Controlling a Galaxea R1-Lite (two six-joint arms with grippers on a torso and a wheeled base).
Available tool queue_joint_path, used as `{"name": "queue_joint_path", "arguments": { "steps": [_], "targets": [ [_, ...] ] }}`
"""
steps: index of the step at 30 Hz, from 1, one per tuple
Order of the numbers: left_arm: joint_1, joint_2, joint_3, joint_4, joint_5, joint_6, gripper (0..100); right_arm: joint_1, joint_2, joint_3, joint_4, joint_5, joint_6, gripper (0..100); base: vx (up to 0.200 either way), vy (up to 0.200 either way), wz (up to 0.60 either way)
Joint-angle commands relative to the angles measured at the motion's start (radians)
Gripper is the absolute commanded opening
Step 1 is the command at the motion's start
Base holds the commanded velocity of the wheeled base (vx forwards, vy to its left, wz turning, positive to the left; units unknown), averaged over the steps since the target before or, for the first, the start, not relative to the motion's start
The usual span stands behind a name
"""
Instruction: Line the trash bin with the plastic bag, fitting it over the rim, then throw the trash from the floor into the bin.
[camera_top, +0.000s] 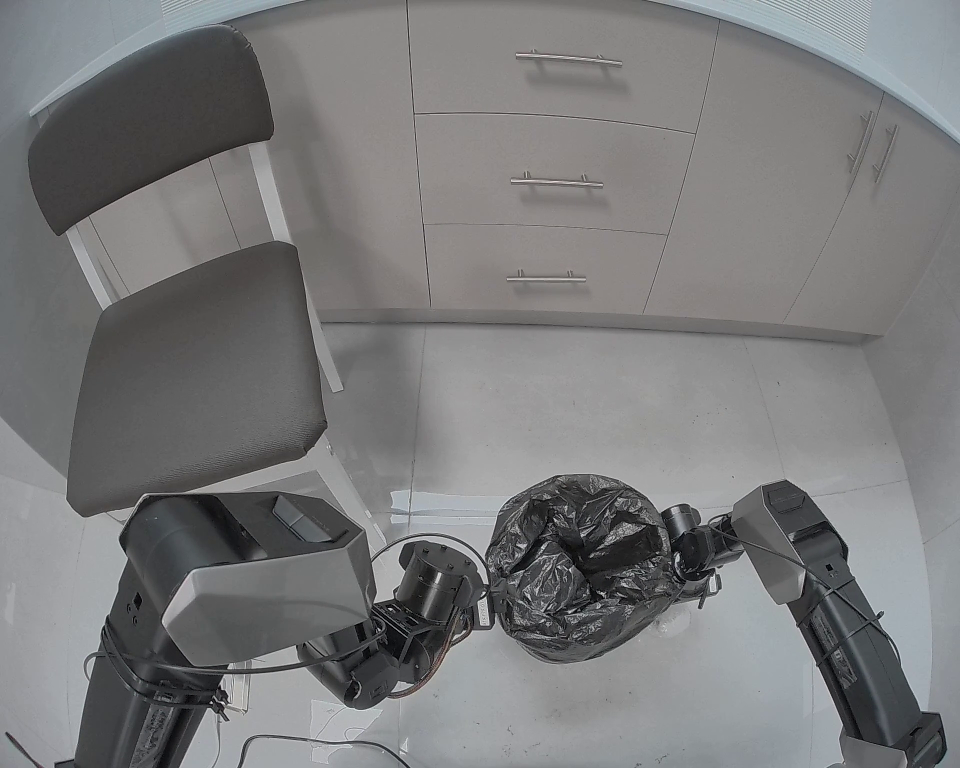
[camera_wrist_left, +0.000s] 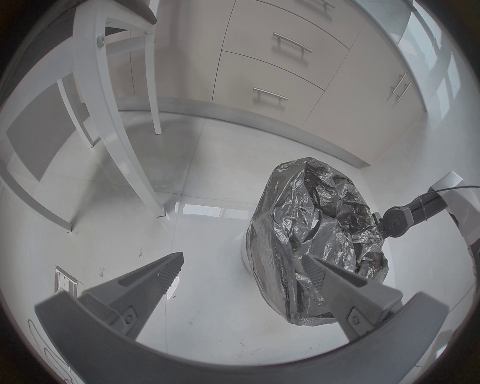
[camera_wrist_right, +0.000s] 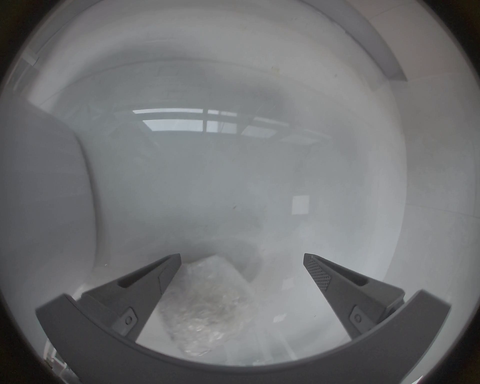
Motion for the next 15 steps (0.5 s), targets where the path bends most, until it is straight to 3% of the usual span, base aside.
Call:
{"name": "queue_joint_path", "arguments": {
  "steps": [1, 8, 15],
  "targets": [
    [0.000, 0.001, -0.001, 0.000, 0.000, 0.000, 100, 0.008, 0.001, 0.000, 0.047, 0.064, 0.032, 100, 0.000, 0.000, 0.00],
    [0.000, 0.001, -0.001, 0.000, 0.000, 0.000, 100, 0.022, 0.001, 0.000, 0.116, 0.110, 0.028, 100, 0.000, 0.000, 0.00],
    [0.000, 0.001, -0.001, 0.000, 0.000, 0.000, 100, 0.027, 0.001, 0.000, 0.192, 0.115, 0.019, 100, 0.000, 0.000, 0.00]
  ]
}}
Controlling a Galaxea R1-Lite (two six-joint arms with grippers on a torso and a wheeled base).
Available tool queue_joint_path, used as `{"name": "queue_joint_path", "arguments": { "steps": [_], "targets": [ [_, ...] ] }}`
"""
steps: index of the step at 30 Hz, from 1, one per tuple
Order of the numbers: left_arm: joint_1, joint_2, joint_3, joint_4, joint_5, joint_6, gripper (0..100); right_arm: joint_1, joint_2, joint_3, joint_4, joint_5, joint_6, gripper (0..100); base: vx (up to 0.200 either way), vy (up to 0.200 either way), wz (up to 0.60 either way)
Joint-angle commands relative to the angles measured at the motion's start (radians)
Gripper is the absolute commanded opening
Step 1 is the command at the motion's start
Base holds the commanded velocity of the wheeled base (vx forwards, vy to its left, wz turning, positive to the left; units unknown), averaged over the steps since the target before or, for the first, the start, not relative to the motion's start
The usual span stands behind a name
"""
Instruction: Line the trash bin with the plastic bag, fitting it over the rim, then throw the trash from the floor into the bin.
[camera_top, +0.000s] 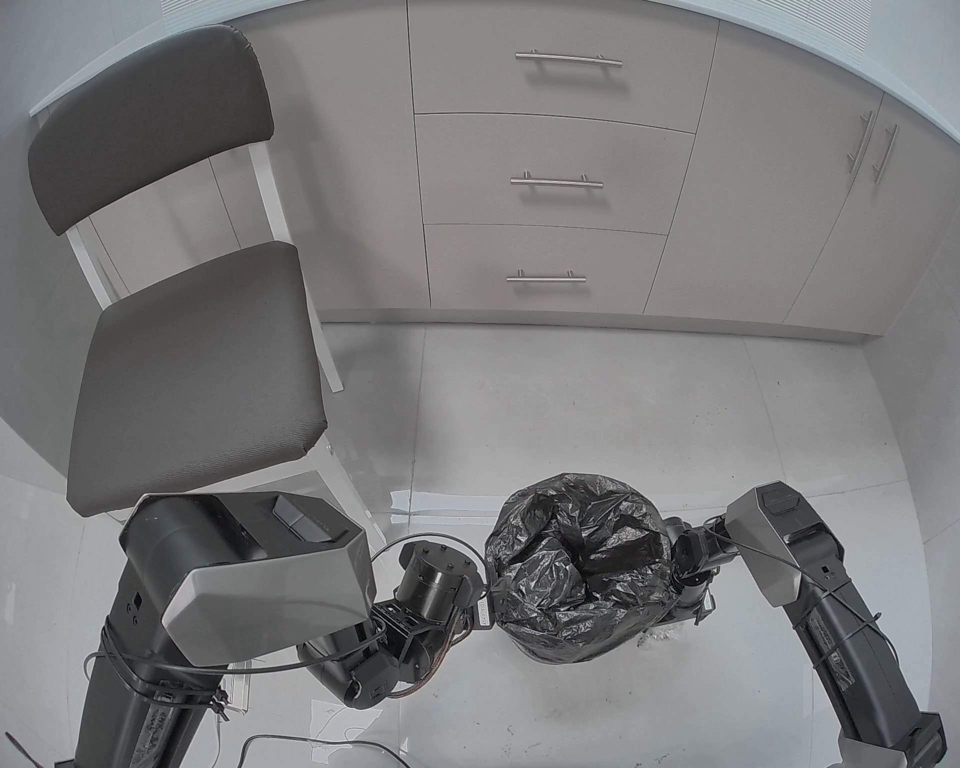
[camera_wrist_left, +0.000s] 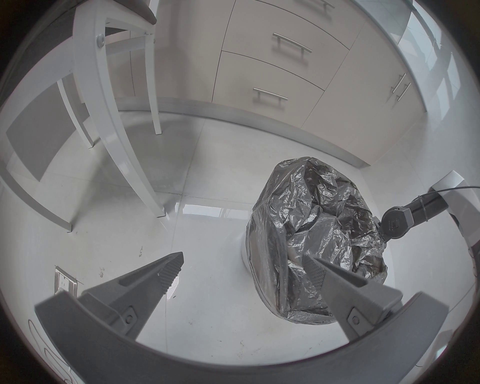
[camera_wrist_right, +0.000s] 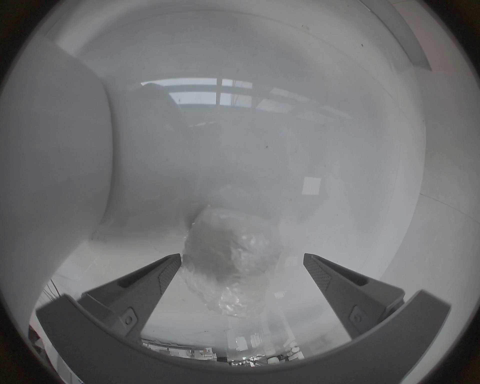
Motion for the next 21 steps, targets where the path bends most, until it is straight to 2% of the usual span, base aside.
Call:
{"name": "queue_joint_path", "arguments": {
  "steps": [1, 13, 14, 21],
  "targets": [
    [0.000, 0.001, 0.000, 0.000, 0.000, -0.001, 100, 0.003, 0.001, 0.000, 0.009, 0.000, -0.003, 100, 0.000, 0.000, 0.00],
    [0.000, 0.001, 0.000, 0.000, 0.002, -0.001, 100, 0.013, 0.001, 0.000, 0.025, -0.001, -0.023, 100, 0.000, 0.000, 0.00],
    [0.000, 0.001, 0.000, 0.000, 0.002, -0.001, 100, 0.013, 0.001, 0.000, 0.025, -0.001, -0.023, 0, 0.000, 0.000, 0.00],
    [0.000, 0.006, 0.002, -0.022, 0.002, -0.001, 100, 0.013, 0.001, 0.000, 0.023, -0.003, -0.026, 0, 0.000, 0.000, 0.00]
  ]
}}
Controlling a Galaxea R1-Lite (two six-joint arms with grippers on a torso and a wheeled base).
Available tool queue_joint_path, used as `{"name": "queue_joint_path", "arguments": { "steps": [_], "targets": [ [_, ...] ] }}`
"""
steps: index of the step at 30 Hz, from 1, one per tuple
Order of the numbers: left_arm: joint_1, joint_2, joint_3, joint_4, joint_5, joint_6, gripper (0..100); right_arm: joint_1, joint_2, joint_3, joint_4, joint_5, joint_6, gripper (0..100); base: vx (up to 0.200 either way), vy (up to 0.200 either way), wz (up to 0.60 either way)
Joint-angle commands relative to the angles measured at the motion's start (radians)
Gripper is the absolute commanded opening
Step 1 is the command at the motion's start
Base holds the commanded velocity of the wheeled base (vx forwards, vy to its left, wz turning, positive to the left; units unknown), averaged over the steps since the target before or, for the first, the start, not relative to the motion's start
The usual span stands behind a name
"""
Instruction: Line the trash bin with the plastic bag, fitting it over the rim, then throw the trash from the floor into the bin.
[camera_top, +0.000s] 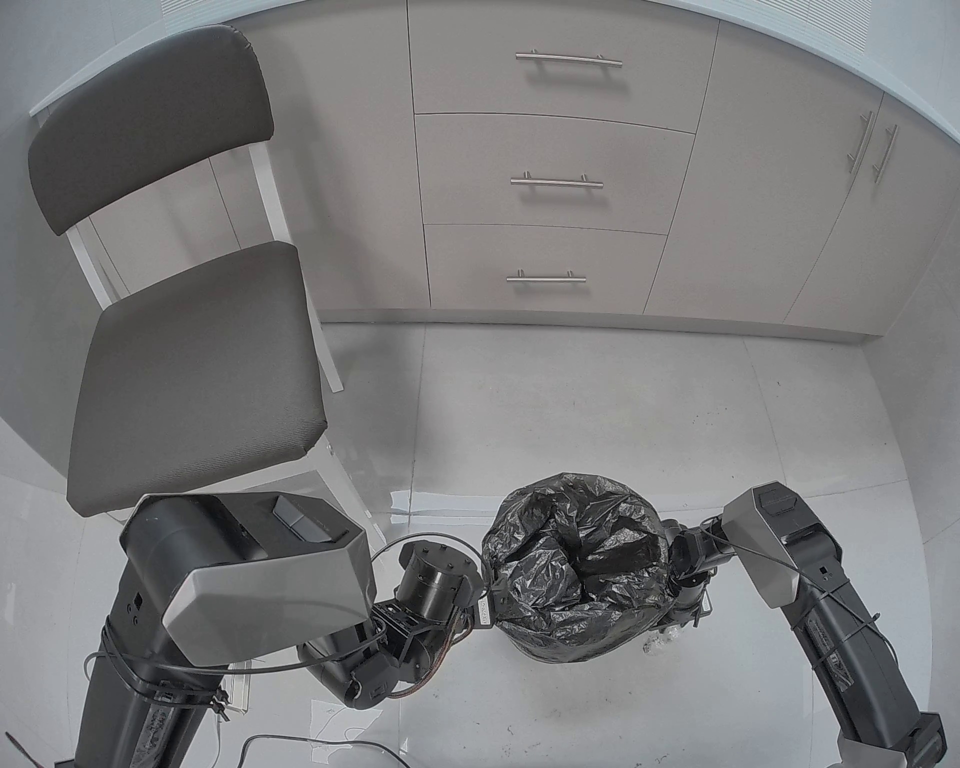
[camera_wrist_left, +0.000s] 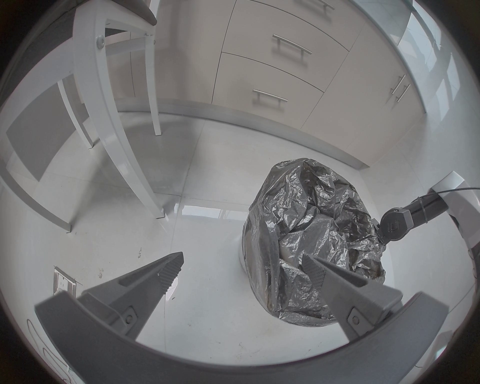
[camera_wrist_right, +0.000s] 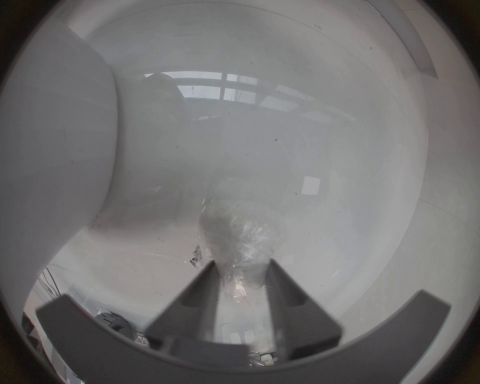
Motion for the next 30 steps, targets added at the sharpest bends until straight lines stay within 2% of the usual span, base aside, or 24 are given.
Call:
{"name": "queue_joint_path", "arguments": {
  "steps": [1, 7, 11, 20, 22, 26, 27, 30],
  "targets": [
    [0.000, 0.010, 0.002, -0.020, 0.001, 0.003, 100, 0.000, 0.002, 0.000, -0.006, 0.000, 0.001, 0, 0.000, 0.000, 0.00],
    [0.000, 0.013, 0.008, -0.041, 0.001, 0.019, 100, -0.003, 0.002, 0.000, -0.004, -0.005, 0.007, 0, 0.000, 0.000, 0.00],
    [0.000, 0.008, 0.022, -0.044, -0.001, 0.019, 100, -0.014, 0.002, 0.000, 0.036, -0.008, 0.059, 0, 0.000, 0.000, 0.00],
    [-0.026, -0.012, 0.063, -0.098, -0.001, 0.023, 100, -0.113, 0.002, 0.000, 0.402, 0.001, 0.114, 0, 0.000, 0.000, 0.00],
    [-0.029, -0.036, 0.071, -0.098, -0.001, 0.023, 100, -0.138, 0.002, 0.000, 0.455, 0.001, 0.148, 0, 0.000, 0.000, 0.00],
    [-0.031, -0.118, 0.091, -0.099, 0.002, 0.023, 100, -0.175, -0.076, 0.000, 0.471, 0.001, 0.220, 0, 0.000, 0.000, 0.00],
    [-0.031, -0.118, 0.091, -0.099, 0.002, 0.023, 100, -0.175, -0.076, 0.000, 0.471, 0.001, 0.220, 0, 0.000, 0.000, 0.00],
    [-0.020, -0.283, 0.138, -0.099, 0.002, 0.044, 100, -0.205, -0.223, 0.000, 0.471, 0.001, 0.198, 0, 0.000, 0.000, 0.00]
  ]
}}
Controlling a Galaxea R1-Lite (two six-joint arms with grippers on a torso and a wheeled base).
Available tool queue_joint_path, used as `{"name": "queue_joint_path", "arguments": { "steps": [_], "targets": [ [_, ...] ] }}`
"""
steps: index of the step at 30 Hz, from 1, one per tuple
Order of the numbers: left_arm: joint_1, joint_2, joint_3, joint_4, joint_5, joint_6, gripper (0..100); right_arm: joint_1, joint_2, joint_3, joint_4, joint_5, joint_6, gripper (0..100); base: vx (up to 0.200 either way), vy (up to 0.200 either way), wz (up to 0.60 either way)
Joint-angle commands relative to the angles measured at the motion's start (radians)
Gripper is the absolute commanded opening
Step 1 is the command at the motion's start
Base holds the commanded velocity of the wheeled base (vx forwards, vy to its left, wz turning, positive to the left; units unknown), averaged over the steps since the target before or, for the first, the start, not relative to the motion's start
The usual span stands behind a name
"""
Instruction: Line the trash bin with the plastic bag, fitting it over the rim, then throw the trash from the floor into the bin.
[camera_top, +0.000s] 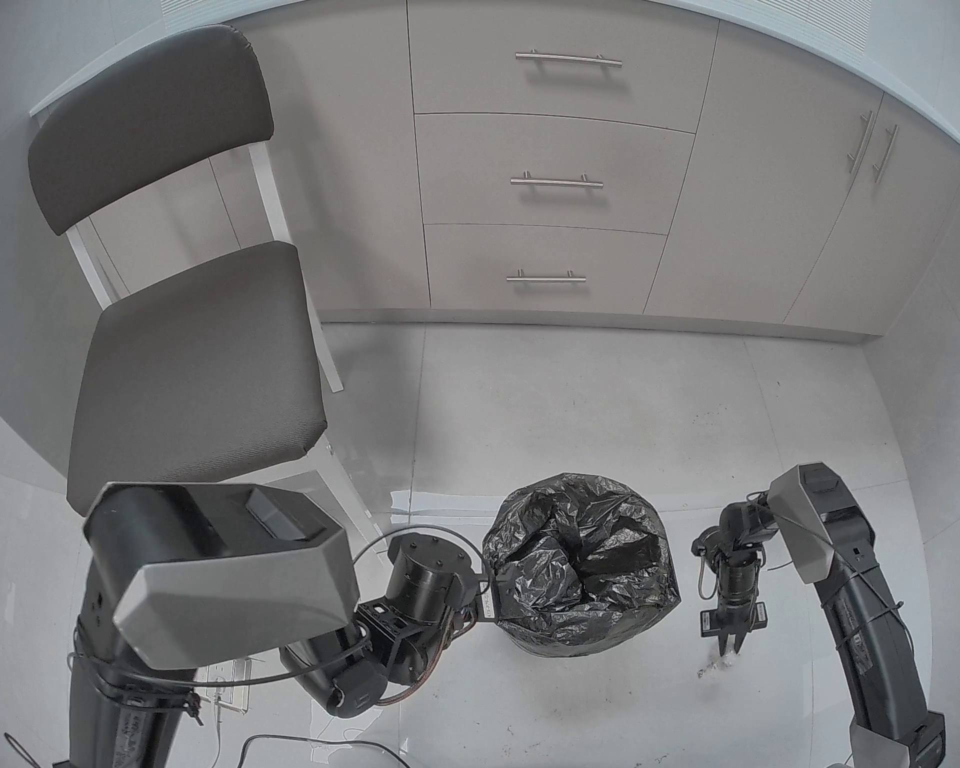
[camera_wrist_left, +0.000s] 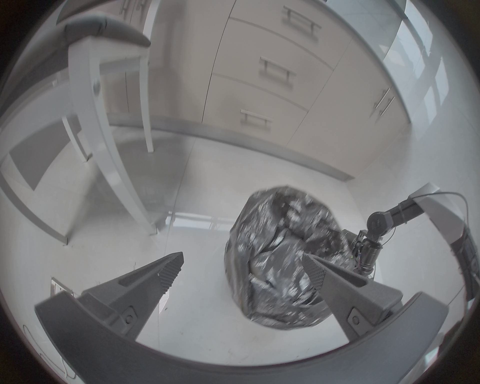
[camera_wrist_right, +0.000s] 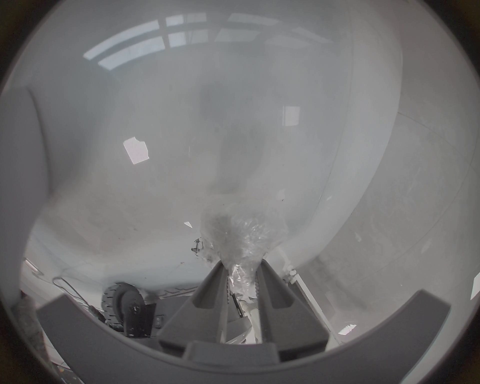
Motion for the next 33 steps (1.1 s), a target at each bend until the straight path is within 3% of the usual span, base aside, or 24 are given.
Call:
{"name": "queue_joint_path", "arguments": {
  "steps": [1, 5, 6, 7, 9, 10, 12, 17, 22, 26, 27, 33],
  "targets": [
    [0.011, -0.243, 0.065, -0.003, 0.002, 0.031, 100, -0.051, -0.213, 0.000, 0.007, -0.001, -0.015, 0, 0.000, 0.000, 0.00],
    [0.031, -0.372, 0.099, -0.003, 0.002, 0.071, 100, -0.059, -0.328, 0.000, 0.017, -0.004, -0.035, 0, 0.000, 0.000, 0.00],
    [0.059, -0.521, 0.148, -0.001, 0.003, 0.181, 100, -0.059, -0.471, 0.000, 0.051, 0.000, -0.052, 0, 0.000, 0.000, 0.00],
    [0.059, -0.521, 0.148, -0.001, 0.003, 0.181, 100, -0.059, -0.471, 0.000, 0.051, 0.000, -0.052, 0, 0.000, 0.000, 0.00],
    [0.093, -0.683, 0.220, -0.001, 0.003, 0.319, 100, -0.056, -0.601, 0.000, 0.085, 0.000, -0.078, 0, 0.000, 0.000, 0.00],
    [0.093, -0.683, 0.220, -0.001, 0.003, 0.319, 100, -0.056, -0.601, 0.000, 0.085, 0.000, -0.078, 0, 0.000, 0.000, 0.00],
    [0.140, -0.854, 0.303, 0.005, 0.013, 0.460, 100, -0.042, -0.731, 0.000, 0.103, 0.000, -0.095, 0, 0.000, 0.000, 0.00],
    [0.330, -1.136, 0.456, 0.008, 0.037, 0.661, 100, -0.005, -0.906, 0.000, 0.149, -0.009, -0.153, 0, 0.000, 0.000, 0.00],
    [0.519, -1.450, 0.605, 0.079, 0.066, 0.773, 100, 0.056, -1.020, 0.000, 0.146, -0.066, -0.194, 0, 0.000, 0.000, 0.00],
    [0.620, -1.673, 0.652, 0.258, 0.072, 0.775, 100, 0.113, -1.060, 0.000, 0.152, -0.075, -0.199, 0, 0.000, 0.000, 0.00],
    [0.669, -1.811, 0.657, 0.410, 0.071, 0.772, 100, 0.142, -1.069, 0.000, 0.157, -0.073, -0.193, 0, 0.000, 0.000, 0.00],
    [0.745, -2.259, 0.609, 0.959, 0.065, 0.738, 100, 0.248, -1.083, 0.000, 0.157, -0.075, -0.187, 0, 0.000, 0.000, 0.00]
  ]
}}
